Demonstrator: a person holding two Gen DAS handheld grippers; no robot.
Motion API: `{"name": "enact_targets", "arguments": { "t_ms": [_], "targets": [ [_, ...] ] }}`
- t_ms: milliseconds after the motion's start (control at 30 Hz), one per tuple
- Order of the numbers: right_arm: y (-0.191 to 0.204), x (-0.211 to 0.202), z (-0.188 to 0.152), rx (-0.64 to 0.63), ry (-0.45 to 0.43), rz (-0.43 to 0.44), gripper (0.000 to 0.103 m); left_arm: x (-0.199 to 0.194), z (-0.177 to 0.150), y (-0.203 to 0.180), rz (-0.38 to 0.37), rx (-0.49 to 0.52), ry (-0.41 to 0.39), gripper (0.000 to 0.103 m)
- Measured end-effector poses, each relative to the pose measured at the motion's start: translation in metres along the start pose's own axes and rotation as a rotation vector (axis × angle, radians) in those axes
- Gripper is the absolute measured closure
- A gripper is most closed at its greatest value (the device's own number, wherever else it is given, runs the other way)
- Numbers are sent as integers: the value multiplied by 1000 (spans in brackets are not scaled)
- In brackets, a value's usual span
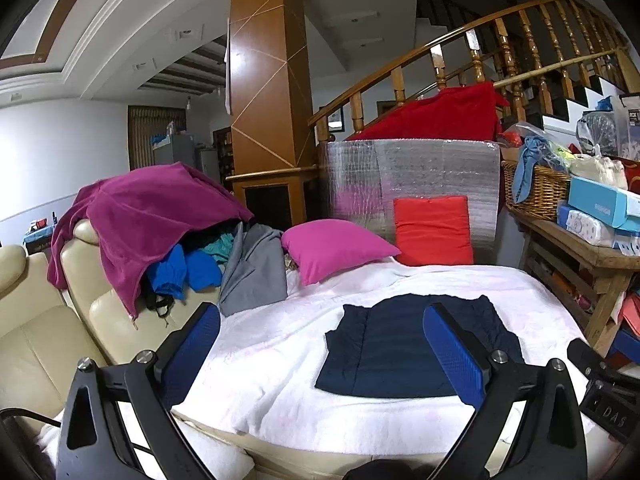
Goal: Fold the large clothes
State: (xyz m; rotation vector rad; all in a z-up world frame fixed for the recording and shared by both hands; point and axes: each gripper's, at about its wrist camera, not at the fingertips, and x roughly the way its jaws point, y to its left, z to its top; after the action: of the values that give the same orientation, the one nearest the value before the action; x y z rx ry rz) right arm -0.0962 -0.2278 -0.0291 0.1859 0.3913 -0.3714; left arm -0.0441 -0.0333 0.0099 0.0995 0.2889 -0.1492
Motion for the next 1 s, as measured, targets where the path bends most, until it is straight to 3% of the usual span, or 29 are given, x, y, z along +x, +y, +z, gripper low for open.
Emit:
{"name": "enact_targets", "arguments": {
  "t_ms": [500,1000],
  "targets": [
    [5,-3,-8,7,-4,9,10,-12,-6,10,0,3,-21,2],
    [5,4,-7,35,-25,-6,10,7,-11,23,3,-20,9,2]
  ]
}}
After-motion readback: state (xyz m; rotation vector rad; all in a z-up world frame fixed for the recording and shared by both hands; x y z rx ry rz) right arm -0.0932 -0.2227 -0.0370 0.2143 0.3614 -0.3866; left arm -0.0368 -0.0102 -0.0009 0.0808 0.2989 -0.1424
